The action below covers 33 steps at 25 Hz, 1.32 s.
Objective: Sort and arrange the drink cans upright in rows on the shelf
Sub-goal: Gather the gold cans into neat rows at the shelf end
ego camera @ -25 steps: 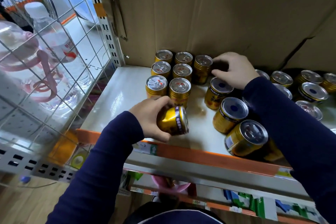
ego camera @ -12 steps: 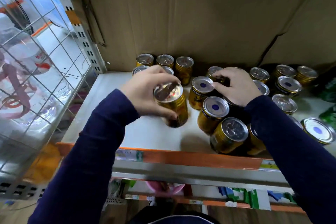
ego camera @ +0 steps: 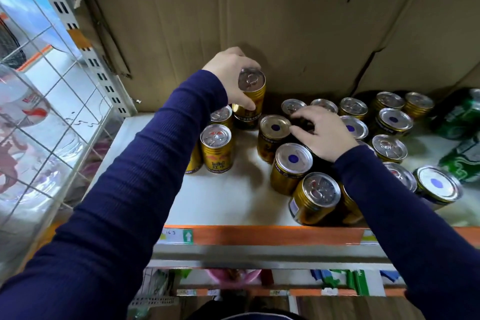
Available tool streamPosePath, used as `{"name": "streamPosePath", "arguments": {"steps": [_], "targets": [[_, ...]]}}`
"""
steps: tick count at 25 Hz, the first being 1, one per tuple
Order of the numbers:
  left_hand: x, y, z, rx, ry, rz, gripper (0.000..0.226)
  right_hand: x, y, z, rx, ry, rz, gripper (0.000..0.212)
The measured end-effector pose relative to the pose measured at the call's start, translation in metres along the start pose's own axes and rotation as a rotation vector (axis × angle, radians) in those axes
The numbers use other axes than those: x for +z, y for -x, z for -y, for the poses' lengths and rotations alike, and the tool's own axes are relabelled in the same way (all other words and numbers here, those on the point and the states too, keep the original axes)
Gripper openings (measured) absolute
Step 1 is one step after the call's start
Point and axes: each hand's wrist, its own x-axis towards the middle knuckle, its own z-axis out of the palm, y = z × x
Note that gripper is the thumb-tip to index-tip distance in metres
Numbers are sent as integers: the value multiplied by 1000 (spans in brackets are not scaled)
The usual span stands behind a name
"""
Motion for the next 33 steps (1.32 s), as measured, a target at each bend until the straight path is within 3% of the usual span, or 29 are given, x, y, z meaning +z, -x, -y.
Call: {"name": "streamPosePath", "arguments": {"steps": [11,16,22,28,33], "targets": [[-8,-4,-6,65,-1,68,73,0,3,2,53,-68,-57,36],[25,3,-6,68,-33,218,73,0,5,2,41,-77,-63,34],[34,5,4,10,-59,163,77,2,5,0,37,-73,-66,34],[41,6,10,-69,-148,227,78,3,4,-1,34,-62,-58,34],[45,9,5,67,-21,216,69,3,4,0,32,-64,-50,33]]}}
